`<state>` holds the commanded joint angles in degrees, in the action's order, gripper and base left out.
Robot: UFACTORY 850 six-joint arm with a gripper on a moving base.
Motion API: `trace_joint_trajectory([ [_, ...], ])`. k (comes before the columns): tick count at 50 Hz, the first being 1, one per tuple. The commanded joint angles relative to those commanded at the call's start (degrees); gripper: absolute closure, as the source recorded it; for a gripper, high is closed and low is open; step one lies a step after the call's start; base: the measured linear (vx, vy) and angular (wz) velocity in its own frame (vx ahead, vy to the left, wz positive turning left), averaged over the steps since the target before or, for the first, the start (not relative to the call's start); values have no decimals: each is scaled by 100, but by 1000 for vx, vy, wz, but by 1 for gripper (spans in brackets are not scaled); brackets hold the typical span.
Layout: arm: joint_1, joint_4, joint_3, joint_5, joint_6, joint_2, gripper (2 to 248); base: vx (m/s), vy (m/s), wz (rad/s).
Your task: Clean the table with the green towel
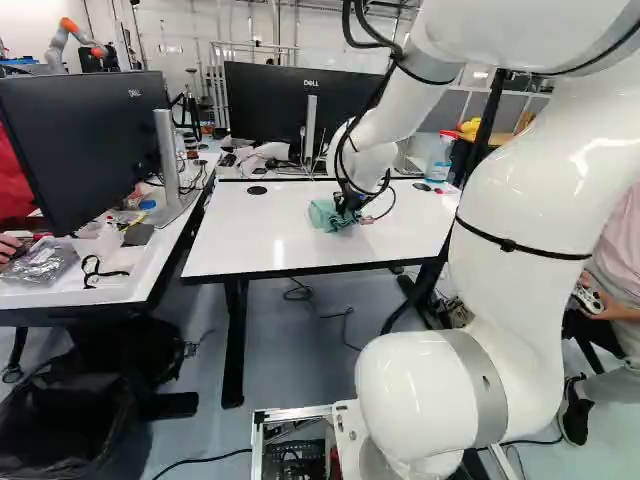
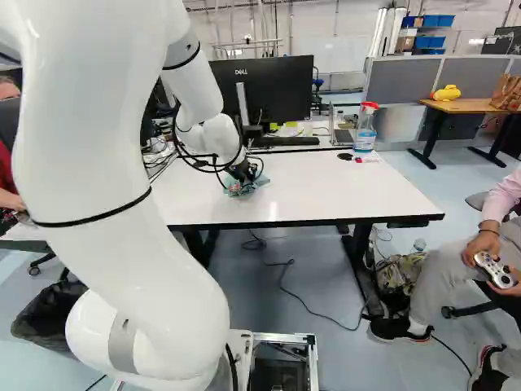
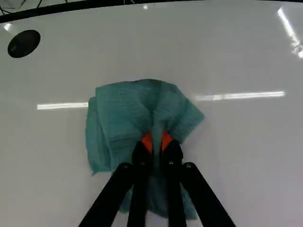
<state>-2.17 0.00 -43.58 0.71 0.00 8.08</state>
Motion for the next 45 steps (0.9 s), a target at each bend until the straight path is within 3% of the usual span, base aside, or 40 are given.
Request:
trace_joint_trajectory([
  [39,-804,0,225,0,0,-202,208,0,0,0],
  [45,-817,0,222,0,0,-199,208,0,0,0],
])
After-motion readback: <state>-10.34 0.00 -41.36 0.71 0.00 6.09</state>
